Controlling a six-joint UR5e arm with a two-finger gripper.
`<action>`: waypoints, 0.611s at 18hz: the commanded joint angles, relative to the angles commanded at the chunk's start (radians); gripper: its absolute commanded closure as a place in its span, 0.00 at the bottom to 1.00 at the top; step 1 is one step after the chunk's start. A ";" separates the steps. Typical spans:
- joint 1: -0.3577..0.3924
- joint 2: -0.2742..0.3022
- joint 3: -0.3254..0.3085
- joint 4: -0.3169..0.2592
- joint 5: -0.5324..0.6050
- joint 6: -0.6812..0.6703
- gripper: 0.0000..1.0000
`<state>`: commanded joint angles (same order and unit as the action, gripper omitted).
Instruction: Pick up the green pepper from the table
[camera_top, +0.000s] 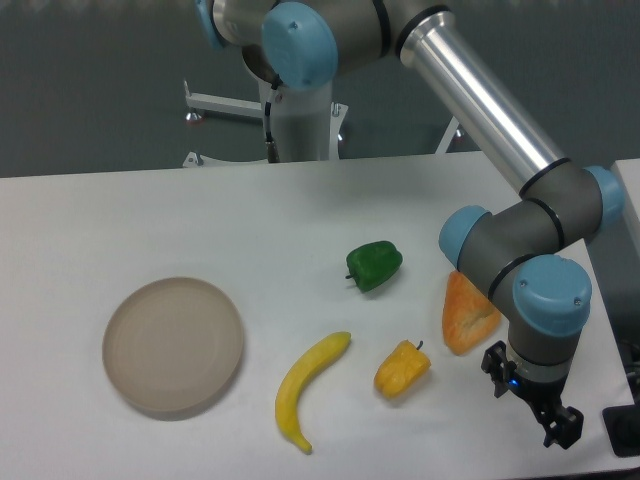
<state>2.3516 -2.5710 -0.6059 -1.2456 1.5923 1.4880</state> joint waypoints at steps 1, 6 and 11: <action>0.000 0.000 0.000 0.000 0.000 0.000 0.00; -0.002 0.005 -0.012 0.000 0.000 -0.008 0.00; -0.002 0.050 -0.056 -0.011 -0.020 -0.009 0.00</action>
<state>2.3501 -2.5205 -0.6624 -1.2563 1.5723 1.4788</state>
